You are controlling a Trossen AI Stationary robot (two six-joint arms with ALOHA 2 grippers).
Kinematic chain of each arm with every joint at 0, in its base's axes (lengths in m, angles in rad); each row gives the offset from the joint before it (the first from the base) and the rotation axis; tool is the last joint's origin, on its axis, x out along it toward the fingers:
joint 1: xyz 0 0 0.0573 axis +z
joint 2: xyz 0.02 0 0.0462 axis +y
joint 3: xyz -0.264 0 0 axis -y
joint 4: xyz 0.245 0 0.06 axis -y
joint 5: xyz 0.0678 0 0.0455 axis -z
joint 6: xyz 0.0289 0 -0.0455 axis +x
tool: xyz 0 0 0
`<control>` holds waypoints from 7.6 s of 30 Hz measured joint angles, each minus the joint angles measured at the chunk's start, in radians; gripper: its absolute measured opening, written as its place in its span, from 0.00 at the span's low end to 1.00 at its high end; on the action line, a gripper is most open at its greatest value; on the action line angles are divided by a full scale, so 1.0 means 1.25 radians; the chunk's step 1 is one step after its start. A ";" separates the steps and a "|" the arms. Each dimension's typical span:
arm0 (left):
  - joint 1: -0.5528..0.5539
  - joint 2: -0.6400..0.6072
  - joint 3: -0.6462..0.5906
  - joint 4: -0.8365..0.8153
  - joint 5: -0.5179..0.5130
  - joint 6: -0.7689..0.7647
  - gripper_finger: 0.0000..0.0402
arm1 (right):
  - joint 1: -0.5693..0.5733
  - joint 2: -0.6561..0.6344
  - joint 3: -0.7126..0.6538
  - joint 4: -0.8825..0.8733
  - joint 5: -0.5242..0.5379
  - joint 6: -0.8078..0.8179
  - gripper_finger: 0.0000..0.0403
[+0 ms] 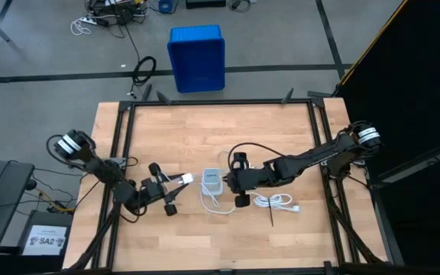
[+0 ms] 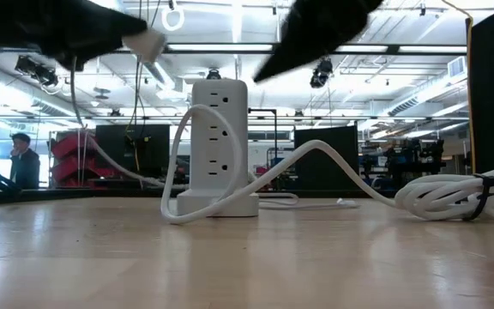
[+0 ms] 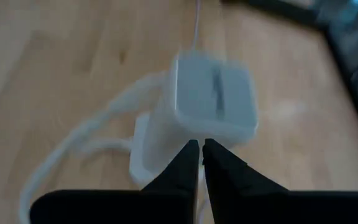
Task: Insert USB
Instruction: Insert the white charger adapter into the white outlet extension
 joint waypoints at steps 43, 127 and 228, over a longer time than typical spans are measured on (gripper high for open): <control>0.255 -0.113 0.071 -0.079 0.540 -0.013 0.31 | -0.094 0.008 0.000 0.464 -0.268 -0.062 0.58; -0.017 -0.459 0.145 -1.141 0.274 -0.314 0.45 | -0.178 0.008 0.001 0.446 -0.177 0.016 0.27; 0.040 -0.297 0.099 -0.644 0.225 -0.185 0.61 | -0.208 0.008 0.000 0.400 -0.210 0.067 0.26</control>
